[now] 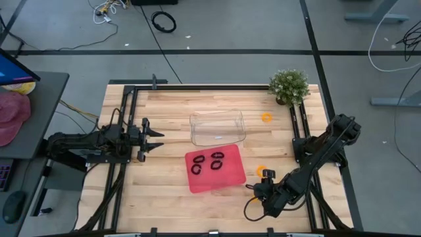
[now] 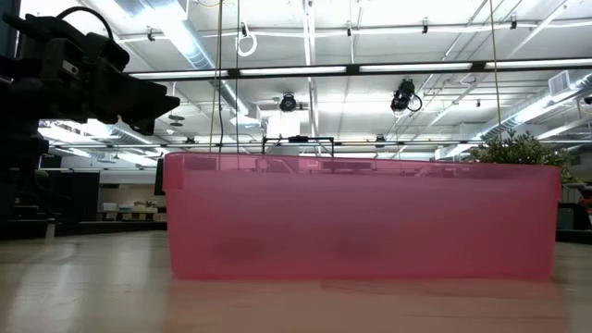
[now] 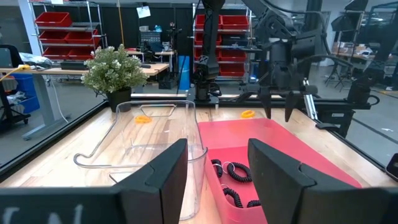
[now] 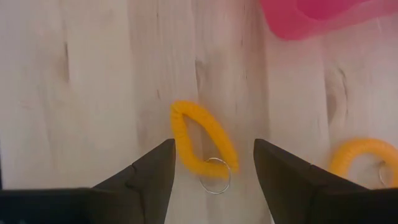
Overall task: Sort spring keychains
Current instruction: Put the yellow spring keychain into the transparent bin
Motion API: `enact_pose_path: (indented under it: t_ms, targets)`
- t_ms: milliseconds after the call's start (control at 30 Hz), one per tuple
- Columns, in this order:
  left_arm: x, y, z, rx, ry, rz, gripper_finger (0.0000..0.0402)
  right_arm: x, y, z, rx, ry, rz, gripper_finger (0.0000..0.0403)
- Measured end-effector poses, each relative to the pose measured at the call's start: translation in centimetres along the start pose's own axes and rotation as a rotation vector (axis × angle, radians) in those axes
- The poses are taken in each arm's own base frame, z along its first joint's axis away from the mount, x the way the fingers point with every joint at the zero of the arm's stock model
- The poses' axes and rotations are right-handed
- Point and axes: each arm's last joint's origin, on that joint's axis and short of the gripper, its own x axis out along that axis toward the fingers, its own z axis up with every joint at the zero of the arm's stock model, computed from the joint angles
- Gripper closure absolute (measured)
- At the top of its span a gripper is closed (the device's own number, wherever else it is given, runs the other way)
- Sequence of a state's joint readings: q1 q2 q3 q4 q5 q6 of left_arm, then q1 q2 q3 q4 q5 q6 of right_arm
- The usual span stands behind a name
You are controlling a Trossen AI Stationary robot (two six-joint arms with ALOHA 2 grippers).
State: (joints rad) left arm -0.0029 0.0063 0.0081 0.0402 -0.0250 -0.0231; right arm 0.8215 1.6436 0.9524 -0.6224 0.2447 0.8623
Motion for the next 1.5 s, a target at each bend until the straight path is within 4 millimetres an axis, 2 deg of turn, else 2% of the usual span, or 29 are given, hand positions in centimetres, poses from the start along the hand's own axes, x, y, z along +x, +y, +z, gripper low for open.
enact_pose_path:
  t_ms: [900, 1500]
  targets:
    - [0.0, 0.0, 0.0, 0.0, 0.0, 0.0, 0.0229, 3.5, 0.8, -0.5, -0.027, 0.041, -0.05, 0.0181]
    - [0.0, 0.0, 0.0, 0.0, 0.001, 0.0, 0.0229, 3.7, 0.8, -0.5, -0.025, 0.043, -0.053, 0.0181]
